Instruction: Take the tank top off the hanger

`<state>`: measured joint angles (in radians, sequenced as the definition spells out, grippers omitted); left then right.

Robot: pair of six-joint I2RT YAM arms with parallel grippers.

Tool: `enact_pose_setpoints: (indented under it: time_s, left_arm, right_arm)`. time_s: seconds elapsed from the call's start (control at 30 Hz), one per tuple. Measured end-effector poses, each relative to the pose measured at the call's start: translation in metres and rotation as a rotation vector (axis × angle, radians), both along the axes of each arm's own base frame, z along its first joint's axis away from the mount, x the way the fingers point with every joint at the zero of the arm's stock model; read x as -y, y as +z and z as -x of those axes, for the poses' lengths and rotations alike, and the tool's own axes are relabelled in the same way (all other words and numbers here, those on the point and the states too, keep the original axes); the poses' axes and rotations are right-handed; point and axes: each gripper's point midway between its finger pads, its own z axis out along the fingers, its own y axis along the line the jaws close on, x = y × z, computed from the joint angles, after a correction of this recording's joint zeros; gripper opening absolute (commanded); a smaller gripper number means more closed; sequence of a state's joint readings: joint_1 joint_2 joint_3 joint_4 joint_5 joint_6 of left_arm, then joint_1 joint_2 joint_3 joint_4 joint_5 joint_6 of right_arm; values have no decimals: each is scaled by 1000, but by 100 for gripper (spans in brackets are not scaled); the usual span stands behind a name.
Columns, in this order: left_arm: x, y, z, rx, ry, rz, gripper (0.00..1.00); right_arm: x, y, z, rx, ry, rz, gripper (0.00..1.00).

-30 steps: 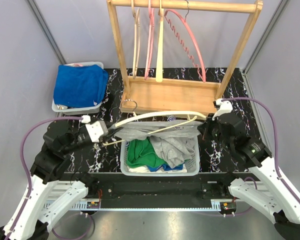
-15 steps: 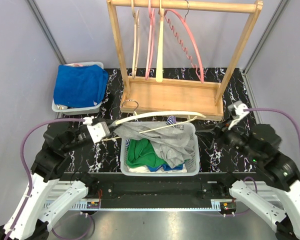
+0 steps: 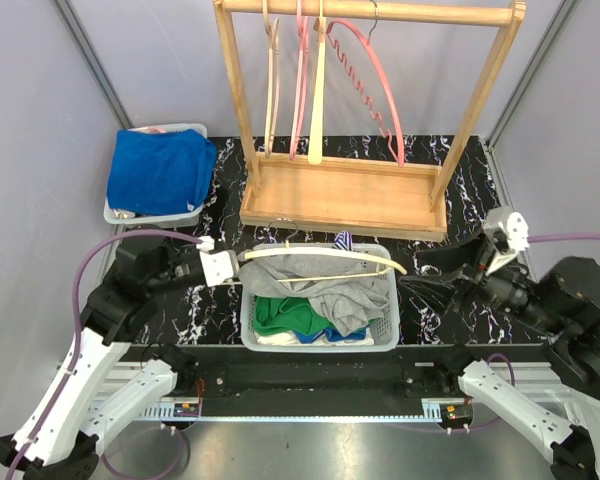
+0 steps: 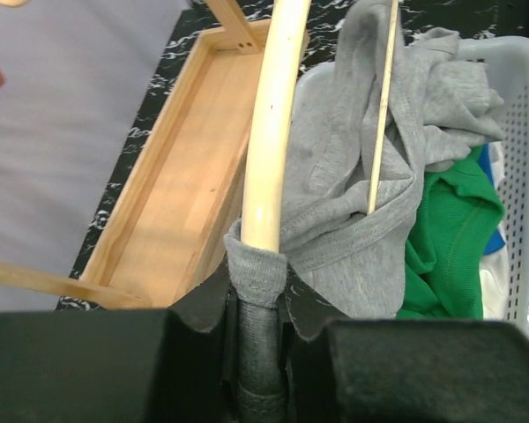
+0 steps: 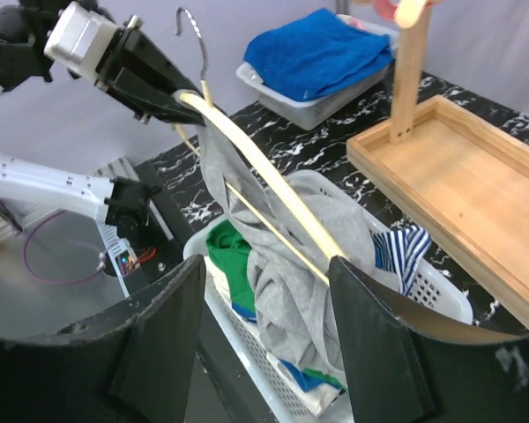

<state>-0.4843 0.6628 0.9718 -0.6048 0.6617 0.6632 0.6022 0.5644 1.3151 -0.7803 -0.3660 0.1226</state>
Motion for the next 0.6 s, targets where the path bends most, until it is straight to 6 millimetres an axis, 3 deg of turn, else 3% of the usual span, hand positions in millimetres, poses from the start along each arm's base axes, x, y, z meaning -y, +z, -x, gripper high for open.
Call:
enact_pose_setpoints:
  time_s: [0.1, 0.37, 0.6]
  left_arm:
    - [8, -3, 1, -29, -41, -8, 0]
    - [29, 15, 5, -42, -137, -1, 0]
    - [33, 30, 11, -17, -172, 18, 0]
  right_arm:
    - [-17, -7, -8, -9, 68, 34, 65]
    - [-55, -30, -36, -60, 190, 122, 64]
    - [-64, -24, -29, -20, 276, 109, 59]
